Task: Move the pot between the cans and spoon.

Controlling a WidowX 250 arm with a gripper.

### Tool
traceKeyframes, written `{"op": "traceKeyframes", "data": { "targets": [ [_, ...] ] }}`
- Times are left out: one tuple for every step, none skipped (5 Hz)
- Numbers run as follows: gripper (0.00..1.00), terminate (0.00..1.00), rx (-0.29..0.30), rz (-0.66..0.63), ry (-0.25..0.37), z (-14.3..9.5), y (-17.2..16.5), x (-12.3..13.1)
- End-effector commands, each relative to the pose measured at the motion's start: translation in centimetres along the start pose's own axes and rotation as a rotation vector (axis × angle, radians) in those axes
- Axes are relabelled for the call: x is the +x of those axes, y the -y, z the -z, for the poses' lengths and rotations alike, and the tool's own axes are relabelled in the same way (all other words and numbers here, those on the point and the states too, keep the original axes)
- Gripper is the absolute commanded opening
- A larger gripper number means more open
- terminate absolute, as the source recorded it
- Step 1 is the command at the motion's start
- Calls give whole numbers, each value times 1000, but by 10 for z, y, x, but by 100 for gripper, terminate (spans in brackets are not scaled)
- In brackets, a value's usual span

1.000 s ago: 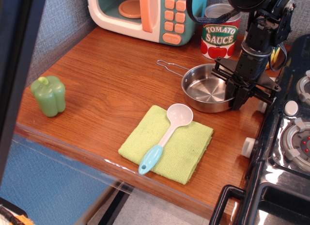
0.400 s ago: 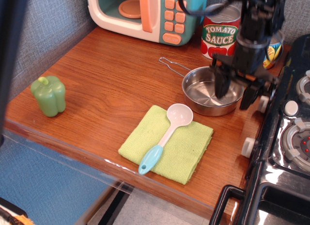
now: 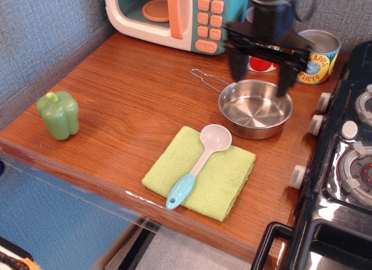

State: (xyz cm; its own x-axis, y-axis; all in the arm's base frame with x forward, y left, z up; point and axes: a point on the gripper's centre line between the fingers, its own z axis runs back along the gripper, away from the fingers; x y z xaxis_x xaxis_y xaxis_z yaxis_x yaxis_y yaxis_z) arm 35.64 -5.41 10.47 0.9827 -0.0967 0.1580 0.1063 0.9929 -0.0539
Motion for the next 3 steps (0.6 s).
{"op": "traceKeyframes", "data": {
  "targets": [
    [100,0,-26,-42,0,-12,-33,-28],
    [100,0,-26,-42,0,-12,-33,-28],
    [100,100,-26,-42,0,-12,-33,-28]
  ]
}}
